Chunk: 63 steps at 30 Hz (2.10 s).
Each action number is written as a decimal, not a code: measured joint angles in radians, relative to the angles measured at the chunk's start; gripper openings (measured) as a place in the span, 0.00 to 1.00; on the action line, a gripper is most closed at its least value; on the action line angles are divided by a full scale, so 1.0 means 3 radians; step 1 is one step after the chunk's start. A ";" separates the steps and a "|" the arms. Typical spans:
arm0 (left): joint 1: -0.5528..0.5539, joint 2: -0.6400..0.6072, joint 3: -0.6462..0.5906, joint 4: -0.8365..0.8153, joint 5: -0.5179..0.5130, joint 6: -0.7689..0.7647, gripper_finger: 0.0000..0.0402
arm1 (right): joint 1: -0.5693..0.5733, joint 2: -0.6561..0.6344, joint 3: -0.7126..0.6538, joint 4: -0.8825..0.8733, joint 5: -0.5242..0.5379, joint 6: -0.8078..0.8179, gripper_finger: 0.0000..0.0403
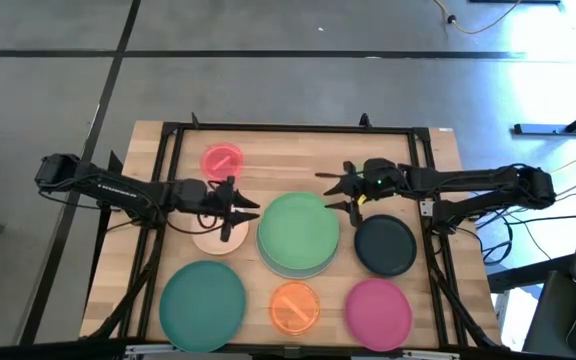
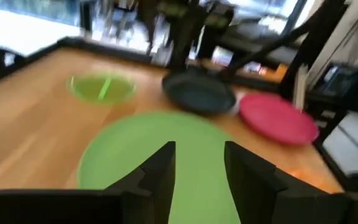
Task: Stack plastic plates
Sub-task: Stack the dark green plate on top of the green plate
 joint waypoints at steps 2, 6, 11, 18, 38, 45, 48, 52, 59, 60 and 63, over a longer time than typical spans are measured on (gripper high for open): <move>-0.0042 0.0001 0.0074 -0.0328 -0.0067 -0.0019 0.32 | 0.0116 0.0000 0.0000 -0.0015 0.0038 -0.0007 0.39; -0.0169 0.0001 0.0145 -0.0667 -0.0150 -0.0097 0.32 | 0.0349 0.0001 0.0000 -0.0050 0.0139 -0.0016 0.39; -0.0348 0.0001 0.0146 -0.0743 -0.0160 -0.0181 0.32 | 0.0589 0.0001 0.0000 -0.0050 0.0301 -0.0017 0.39; -0.0585 0.0001 0.0146 -0.0787 -0.0265 -0.0224 0.32 | 0.0793 0.0001 -0.0006 -0.0049 0.0395 -0.0017 0.39; -0.0982 0.0376 0.0438 -0.1513 -0.0166 -0.0714 0.32 | 0.0817 0.0004 -0.0501 0.0549 0.0441 0.0198 0.39; -0.1029 0.0376 0.0553 -0.1895 -0.0057 -0.0808 0.32 | 0.0814 0.0004 -0.0501 0.0485 0.0441 0.0198 0.39; -0.1056 0.0384 0.0554 -0.1901 0.0066 -0.0974 0.32 | 0.0814 0.0004 -0.0501 0.0484 0.0441 0.0190 0.39; -0.1177 0.0466 0.0554 -0.1860 0.0081 -0.1065 0.32 | 0.0814 0.0004 -0.0501 0.0489 0.0441 0.0090 0.39; -0.1291 0.0639 0.0557 -0.1608 -0.0058 -0.1052 0.32 | 0.0814 0.0004 -0.0501 0.0489 0.0441 0.0073 0.39; -0.1294 0.0669 0.0557 -0.1517 -0.0055 -0.1050 0.32 | 0.0814 0.0003 -0.0501 0.0487 0.0439 0.0073 0.39; -0.1325 0.0777 0.0644 -0.1518 -0.0030 -0.1016 0.32 | 0.0814 0.0003 -0.0501 0.0489 0.0439 0.0070 0.39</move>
